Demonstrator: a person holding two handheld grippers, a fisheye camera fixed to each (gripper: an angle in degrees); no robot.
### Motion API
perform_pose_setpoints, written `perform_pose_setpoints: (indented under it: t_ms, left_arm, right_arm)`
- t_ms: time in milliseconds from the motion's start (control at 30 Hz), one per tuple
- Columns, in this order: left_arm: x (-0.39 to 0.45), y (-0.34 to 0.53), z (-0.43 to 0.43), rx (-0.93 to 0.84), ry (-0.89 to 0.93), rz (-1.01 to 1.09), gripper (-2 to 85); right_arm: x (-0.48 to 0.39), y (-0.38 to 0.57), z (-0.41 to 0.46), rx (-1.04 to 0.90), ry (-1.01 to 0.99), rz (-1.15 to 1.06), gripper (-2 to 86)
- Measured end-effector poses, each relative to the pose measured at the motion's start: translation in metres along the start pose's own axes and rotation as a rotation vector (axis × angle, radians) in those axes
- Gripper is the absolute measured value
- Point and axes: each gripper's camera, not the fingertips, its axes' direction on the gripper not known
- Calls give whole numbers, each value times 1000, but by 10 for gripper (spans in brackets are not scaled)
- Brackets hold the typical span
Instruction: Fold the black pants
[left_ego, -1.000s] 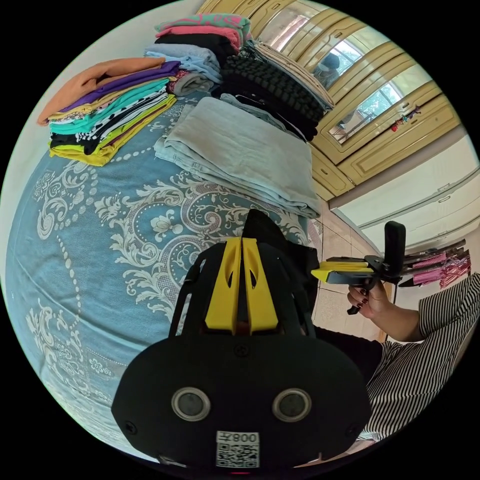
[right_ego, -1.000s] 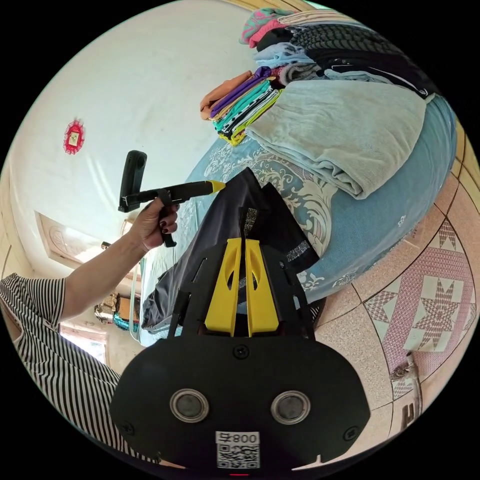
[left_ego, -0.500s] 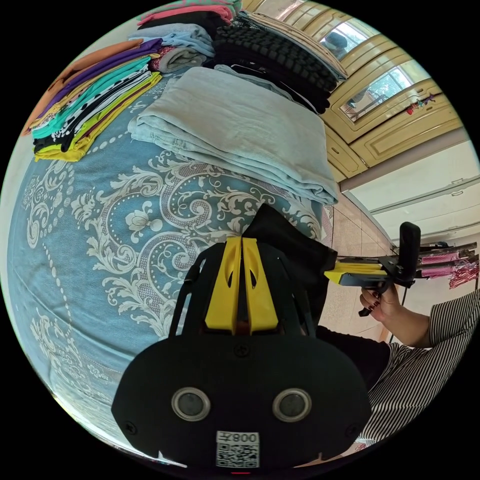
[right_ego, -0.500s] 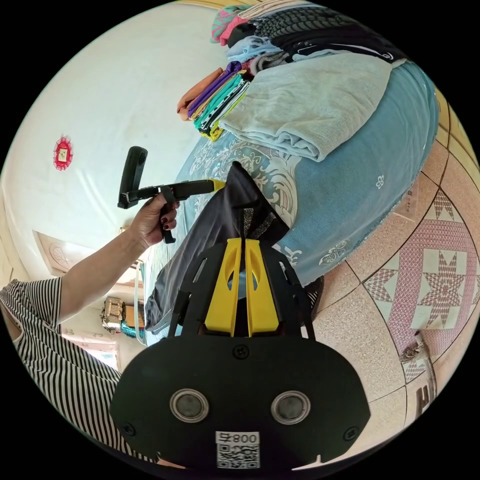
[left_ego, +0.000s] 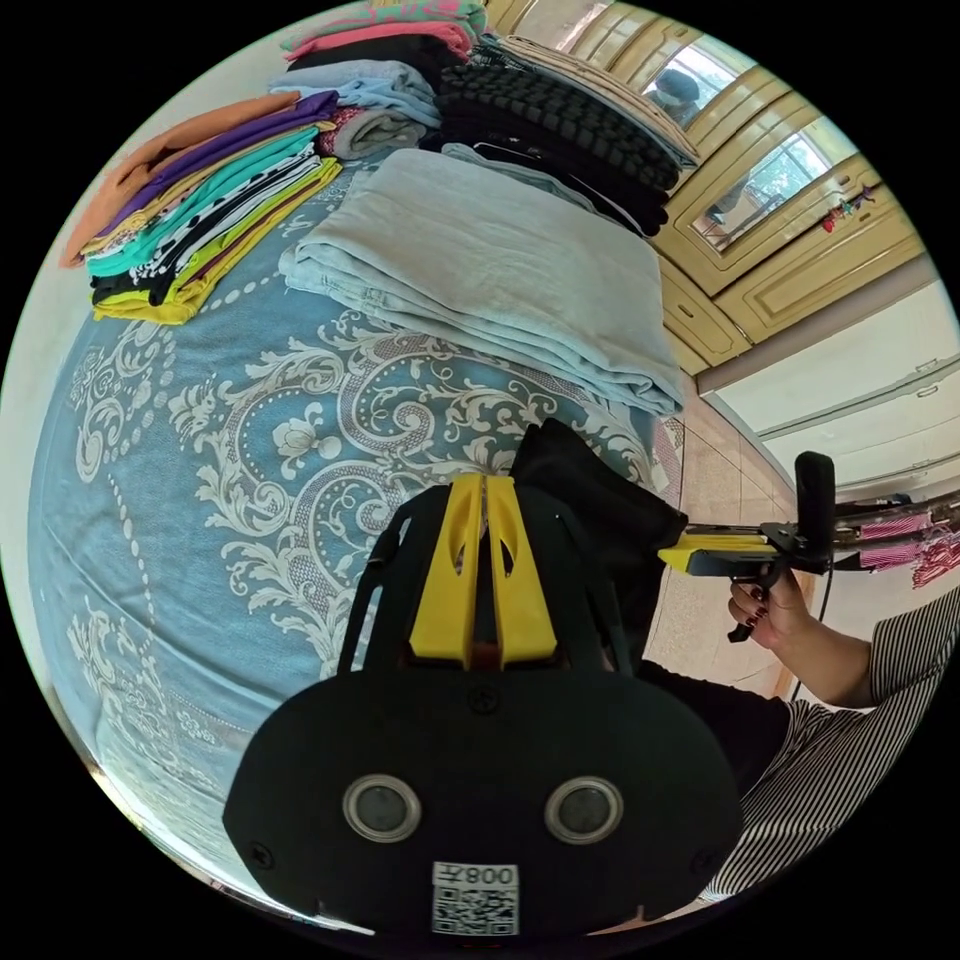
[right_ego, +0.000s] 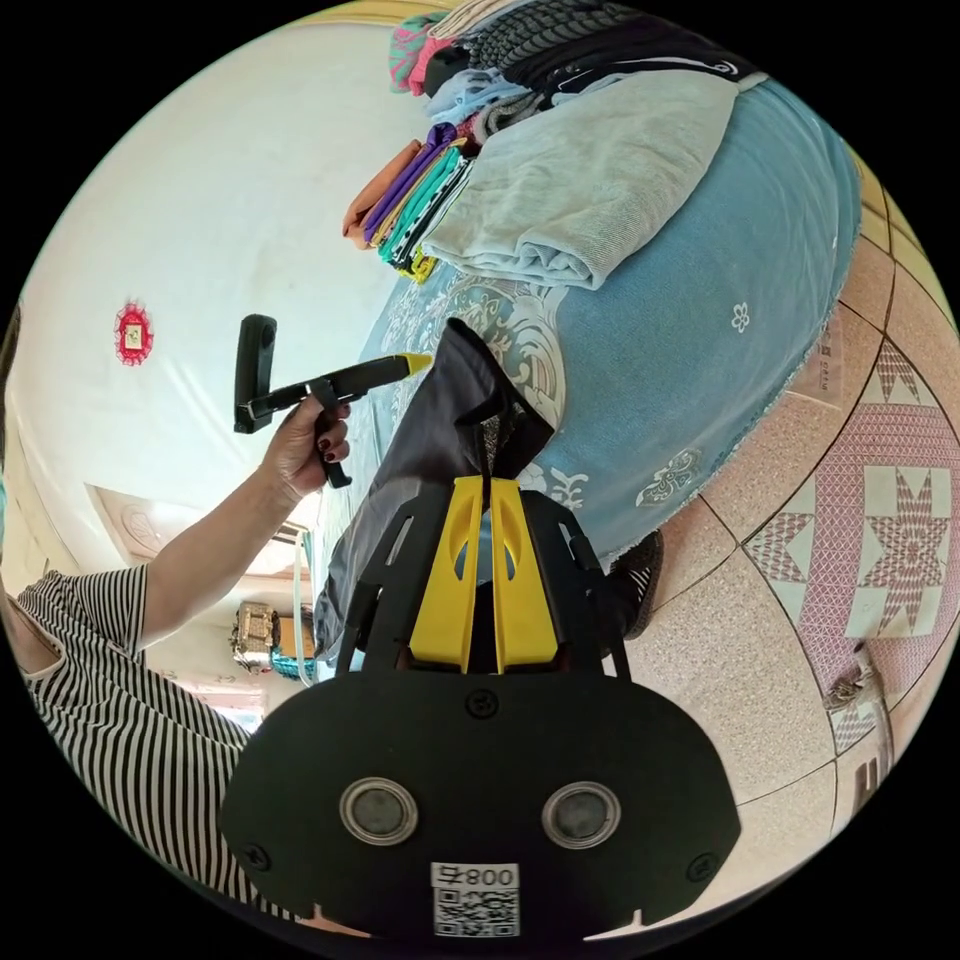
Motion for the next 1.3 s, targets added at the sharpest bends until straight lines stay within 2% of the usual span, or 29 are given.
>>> perform_pose_setpoints:
  t_ms: [167, 467, 633, 767, 967, 1033, 1167, 1300]
  left_arm:
    - [15, 14, -7, 42, 27, 45, 1]
    - [33, 24, 18, -76, -17, 103, 1]
    - [30, 39, 17, -69, 1, 99, 1]
    - [28, 53, 14, -63, 3, 88, 1]
    - [26, 77, 10, -83, -7, 96, 1]
    - [24, 88, 8, -101, -9, 118, 1]
    - [17, 106, 4, -121, 15, 115, 0]
    - [4, 132, -3, -137, 64, 68, 0]
  right_arm:
    - [8, -1, 2, 5, -41, 28, 10]
    - [11, -6, 27, -15, -80, 26, 8]
    - [25, 7, 34, 28, -109, 87, 3]
    - [3, 8, 42, 45, -78, -20, 1]
    - [-46, 3, 111, -65, 157, -250, 0]
    - [-48, 6, 151, -156, 332, -303, 1]
    - [-56, 18, 181, -142, 388, -396, 1]
    - [-72, 32, 224, -145, 531, -526, 2]
